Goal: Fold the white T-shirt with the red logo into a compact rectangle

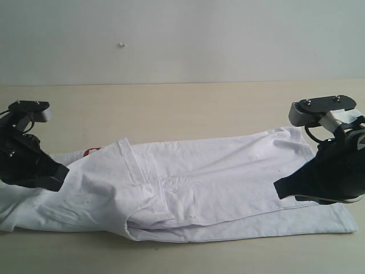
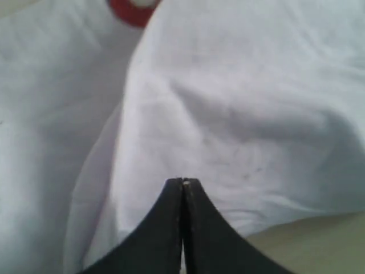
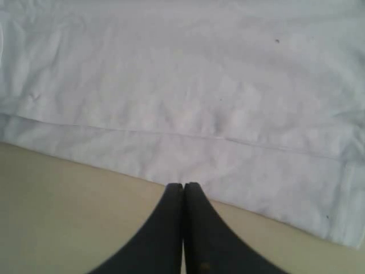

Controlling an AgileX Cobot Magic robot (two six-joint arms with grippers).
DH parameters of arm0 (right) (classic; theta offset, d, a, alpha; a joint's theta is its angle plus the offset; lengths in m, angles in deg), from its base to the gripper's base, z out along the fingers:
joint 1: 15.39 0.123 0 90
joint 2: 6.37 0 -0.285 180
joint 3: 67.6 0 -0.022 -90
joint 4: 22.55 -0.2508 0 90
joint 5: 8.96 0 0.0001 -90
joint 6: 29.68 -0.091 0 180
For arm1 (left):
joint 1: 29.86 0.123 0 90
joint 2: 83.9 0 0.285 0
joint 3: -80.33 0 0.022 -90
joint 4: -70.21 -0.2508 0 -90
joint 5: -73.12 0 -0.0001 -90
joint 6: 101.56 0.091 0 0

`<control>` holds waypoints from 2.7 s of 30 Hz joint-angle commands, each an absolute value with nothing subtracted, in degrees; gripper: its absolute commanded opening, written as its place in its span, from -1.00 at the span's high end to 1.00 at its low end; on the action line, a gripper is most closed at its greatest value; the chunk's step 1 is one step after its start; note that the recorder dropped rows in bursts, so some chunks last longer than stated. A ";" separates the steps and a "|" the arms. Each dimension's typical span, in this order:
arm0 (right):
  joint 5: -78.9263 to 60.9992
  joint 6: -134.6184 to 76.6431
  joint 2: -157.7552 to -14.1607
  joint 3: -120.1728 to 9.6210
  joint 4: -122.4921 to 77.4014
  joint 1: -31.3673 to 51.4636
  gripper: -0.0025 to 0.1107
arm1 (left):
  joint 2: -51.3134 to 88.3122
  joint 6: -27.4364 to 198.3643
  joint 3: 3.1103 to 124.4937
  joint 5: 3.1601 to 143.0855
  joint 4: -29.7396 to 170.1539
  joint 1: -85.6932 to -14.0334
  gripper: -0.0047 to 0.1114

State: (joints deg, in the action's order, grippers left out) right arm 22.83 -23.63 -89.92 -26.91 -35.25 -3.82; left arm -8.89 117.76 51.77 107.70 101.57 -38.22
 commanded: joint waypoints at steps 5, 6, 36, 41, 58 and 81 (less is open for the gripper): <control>22.78 -23.25 -89.51 -26.74 -35.61 -4.13 0.96 | -12.45 103.14 51.73 103.73 84.46 -38.34 0.92; 22.78 -23.25 -89.51 -26.74 -35.61 -4.13 0.96 | -12.93 101.97 51.73 102.90 82.85 -38.34 0.92; 22.44 -23.25 -89.51 -26.74 -35.98 -4.13 0.96 | -7.55 117.19 51.73 110.49 113.59 -45.32 0.92; 22.33 -23.25 -89.51 -26.74 -35.98 -4.13 0.96 | -10.16 124.10 51.73 110.12 124.52 -47.18 0.92; 22.43 -23.25 -89.51 -26.74 -35.98 -4.13 0.96 | -18.08 125.11 52.62 112.87 123.54 -47.79 0.77; 23.16 -23.25 -89.51 -26.74 -35.98 -4.13 0.96 | -5.74 123.05 55.76 114.80 119.80 -14.84 -0.58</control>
